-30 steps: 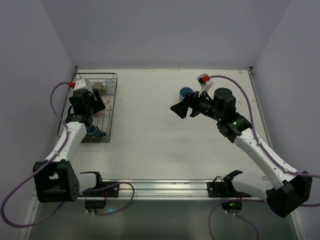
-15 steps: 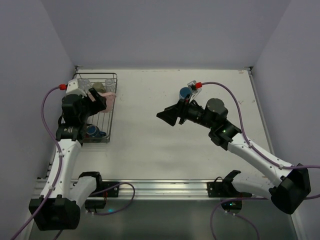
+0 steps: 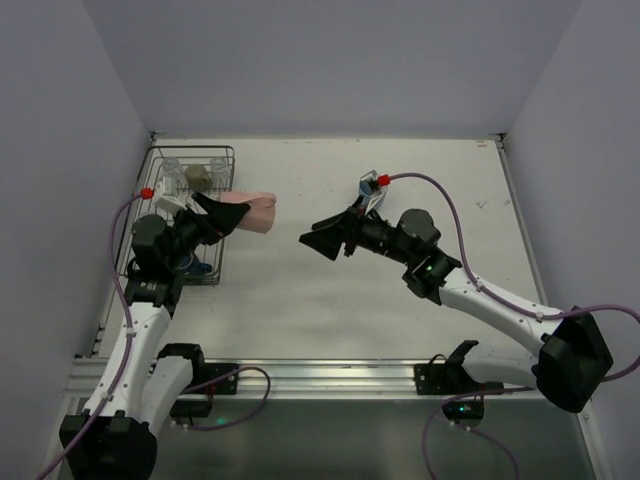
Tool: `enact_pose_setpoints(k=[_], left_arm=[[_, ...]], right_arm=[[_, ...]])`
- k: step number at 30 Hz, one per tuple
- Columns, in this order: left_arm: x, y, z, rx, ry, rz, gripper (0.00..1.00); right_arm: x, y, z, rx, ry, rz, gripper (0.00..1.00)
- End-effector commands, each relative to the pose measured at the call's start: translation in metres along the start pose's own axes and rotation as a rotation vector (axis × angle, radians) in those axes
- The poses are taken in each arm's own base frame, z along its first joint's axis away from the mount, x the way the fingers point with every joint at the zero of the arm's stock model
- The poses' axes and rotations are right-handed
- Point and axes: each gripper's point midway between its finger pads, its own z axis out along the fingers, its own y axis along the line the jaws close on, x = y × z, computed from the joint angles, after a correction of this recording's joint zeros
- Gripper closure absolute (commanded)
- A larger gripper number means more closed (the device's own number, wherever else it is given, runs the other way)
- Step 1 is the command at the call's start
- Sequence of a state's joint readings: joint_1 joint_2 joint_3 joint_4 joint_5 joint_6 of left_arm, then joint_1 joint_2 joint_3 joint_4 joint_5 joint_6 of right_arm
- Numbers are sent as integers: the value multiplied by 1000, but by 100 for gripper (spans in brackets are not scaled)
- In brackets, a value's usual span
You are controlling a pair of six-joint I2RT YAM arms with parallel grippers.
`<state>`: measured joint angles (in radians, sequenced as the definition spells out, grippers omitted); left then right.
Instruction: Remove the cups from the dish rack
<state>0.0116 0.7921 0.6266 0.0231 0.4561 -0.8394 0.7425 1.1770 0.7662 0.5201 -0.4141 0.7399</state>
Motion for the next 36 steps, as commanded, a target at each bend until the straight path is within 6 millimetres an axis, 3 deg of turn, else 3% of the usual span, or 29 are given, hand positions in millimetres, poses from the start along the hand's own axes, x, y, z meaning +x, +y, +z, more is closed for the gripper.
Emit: enact_pose_setpoints(k=[1, 6, 22, 25, 29, 30, 31, 32, 34, 35, 36], left_arm=[[-12, -91, -18, 354, -37, -42, 100], [3, -113, -21, 443, -10, -94, 100], [36, -132, -20, 518, 59, -156, 100], [42, -140, -19, 538, 74, -163, 96], [48, -149, -21, 564, 85, -165, 79], [48, -151, -22, 568, 84, -161, 73], [49, -152, -22, 572, 85, -152, 68], [49, -153, -23, 578, 85, -134, 52], [53, -155, -23, 579, 113, -91, 33], [55, -151, -21, 541, 133, -31, 19], [56, -150, -21, 527, 140, 2, 13]], right_arm=[[-13, 14, 8, -66, -66, -39, 22], [-14, 11, 18, -67, -70, -45, 24], [-20, 35, 34, -151, -72, -67, 39], [-24, 42, 35, -177, -92, -60, 41], [-30, 47, 31, -197, -133, -56, 49], [-29, 46, 28, -193, -141, -52, 53], [-35, 46, 26, -185, -178, -49, 65], [-32, 42, 23, -169, -187, -42, 72], [-40, 41, 15, -139, -223, -53, 87], [-39, 39, 11, -122, -225, -62, 96], [-41, 39, 8, -105, -230, -73, 99]])
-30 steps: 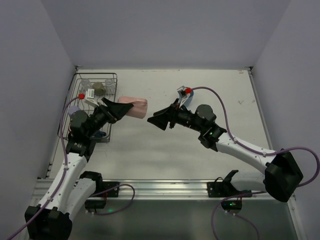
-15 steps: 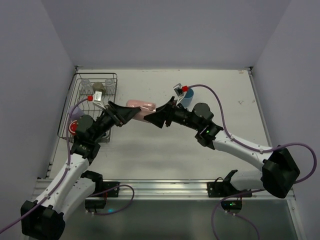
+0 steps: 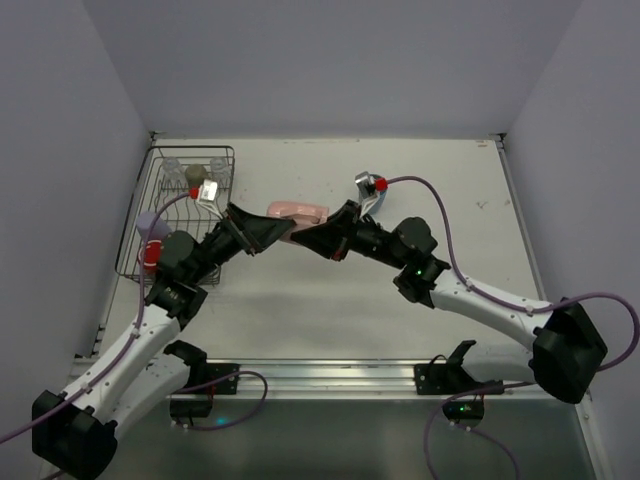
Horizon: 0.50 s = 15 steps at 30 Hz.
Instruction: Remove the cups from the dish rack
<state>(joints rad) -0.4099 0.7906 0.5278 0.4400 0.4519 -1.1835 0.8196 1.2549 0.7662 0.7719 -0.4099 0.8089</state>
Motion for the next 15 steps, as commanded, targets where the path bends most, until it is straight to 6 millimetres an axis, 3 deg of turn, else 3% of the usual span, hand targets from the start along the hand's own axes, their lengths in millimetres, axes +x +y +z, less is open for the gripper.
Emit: enact_pose_setpoints(k=[1, 2, 3, 5, 6, 8, 10, 11, 12, 14, 15], left_arm=[[-4, -11, -2, -10, 43, 259, 8], [-8, -15, -4, -23, 42, 291, 1], [-9, -13, -6, -47, 46, 320, 0], [-9, -7, -13, -104, 65, 387, 0], [-9, -6, -16, -114, 70, 406, 0], [-6, -4, -24, -142, 97, 451, 0], [-3, 1, -33, -170, 124, 500, 0], [-2, 4, -37, -188, 129, 516, 0], [-1, 7, -41, -201, 139, 533, 0], [6, 22, -54, -253, 176, 578, 0], [8, 28, -57, -272, 187, 591, 0]], right_arm=[[-40, -2, -14, 102, -149, -117, 100], [-41, -3, -17, 125, -139, -130, 100], [-33, -14, -22, 183, -95, -147, 100], [-40, -15, -30, 231, -100, -170, 100], [-36, -27, -37, 284, -66, -178, 100], [-47, -29, -44, 334, -68, -191, 100], [-47, -48, -58, 430, -15, -198, 100], [-60, -47, -61, 455, -18, -207, 100], [-61, -67, -77, 553, 24, -202, 100], [-79, -77, -90, 633, 37, -202, 100], [-83, -97, -112, 739, 67, -199, 100]])
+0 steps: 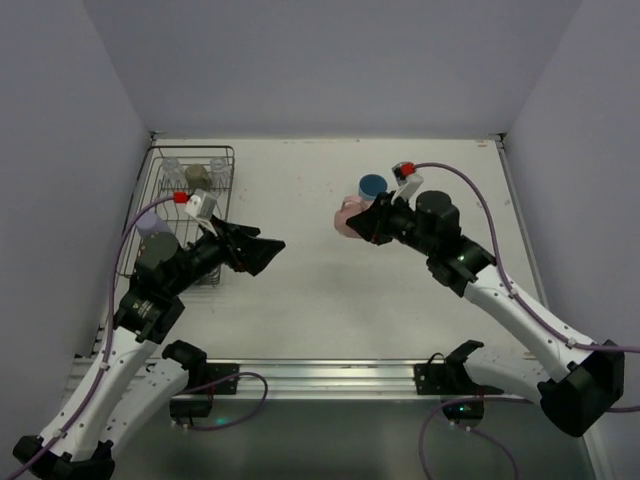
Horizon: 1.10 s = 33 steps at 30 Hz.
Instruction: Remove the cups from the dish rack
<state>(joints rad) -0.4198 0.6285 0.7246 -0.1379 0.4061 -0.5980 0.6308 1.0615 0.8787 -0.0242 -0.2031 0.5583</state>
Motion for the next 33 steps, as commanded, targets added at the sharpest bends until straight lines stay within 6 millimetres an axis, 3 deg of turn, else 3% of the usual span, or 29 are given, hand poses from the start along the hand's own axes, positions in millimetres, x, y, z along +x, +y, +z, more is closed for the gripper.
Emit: enact_pose_setpoints(k=[1, 2, 3, 5, 7, 8, 9, 10, 13, 15, 20, 27, 33], left_arm=[[31, 27, -18, -106, 120, 128, 0], [34, 33, -21, -133, 124, 141, 0], [38, 38, -22, -149, 136, 152, 0], [48, 47, -26, -174, 158, 178, 0], [56, 53, -29, -179, 176, 197, 0], [58, 53, -29, -177, 181, 195, 0], [61, 54, -29, -174, 184, 197, 0], [66, 56, -28, -166, 185, 197, 0], [68, 56, -28, -157, 172, 198, 0], [66, 55, -29, -151, 158, 206, 0], [64, 54, -30, -149, 133, 210, 0], [63, 57, -30, -160, 131, 209, 0], [62, 62, -30, -178, 127, 205, 0]], right_arm=[[-59, -35, -29, 198, -54, -77, 100], [-72, -42, -30, 244, -54, -83, 100], [-70, -71, -39, 358, -13, -84, 100], [-91, -87, -47, 459, -14, -98, 100], [-90, -123, -49, 590, 43, -101, 100], [-103, -126, -50, 611, 32, -105, 100], [-96, -148, -46, 662, 91, -92, 100], [-105, -152, -44, 671, 85, -92, 100], [-98, -188, -29, 726, 170, -69, 100], [-105, -205, -24, 759, 180, -66, 100], [-90, -249, 9, 793, 283, -24, 100], [-56, -289, 40, 797, 398, 19, 100], [-44, -307, 46, 817, 424, 31, 100]])
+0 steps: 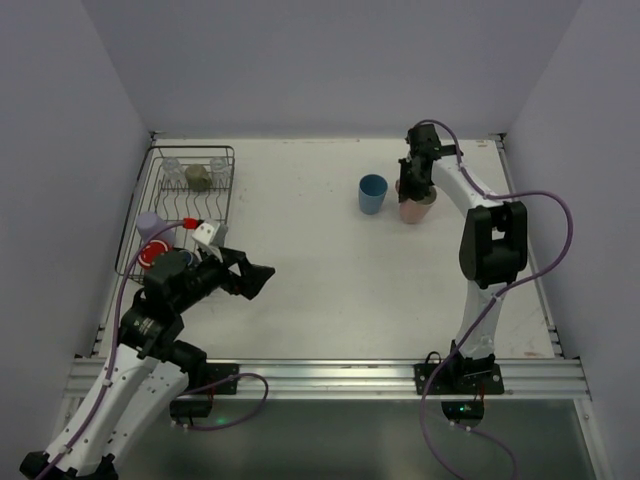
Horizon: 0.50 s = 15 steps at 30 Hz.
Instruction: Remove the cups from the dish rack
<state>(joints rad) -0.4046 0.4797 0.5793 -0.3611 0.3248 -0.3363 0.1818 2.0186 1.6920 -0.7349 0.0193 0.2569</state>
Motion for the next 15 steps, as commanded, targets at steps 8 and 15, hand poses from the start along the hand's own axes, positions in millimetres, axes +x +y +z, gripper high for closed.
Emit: enact_pose_setpoints(k=[8, 15], left_arm=[[-4, 9, 2, -29, -16, 13, 0], [-4, 14, 3, -46, -14, 6, 0]], right_arm=[[-27, -4, -2, 1, -87, -15, 94], [-32, -3, -16, -8, -113, -24, 72]])
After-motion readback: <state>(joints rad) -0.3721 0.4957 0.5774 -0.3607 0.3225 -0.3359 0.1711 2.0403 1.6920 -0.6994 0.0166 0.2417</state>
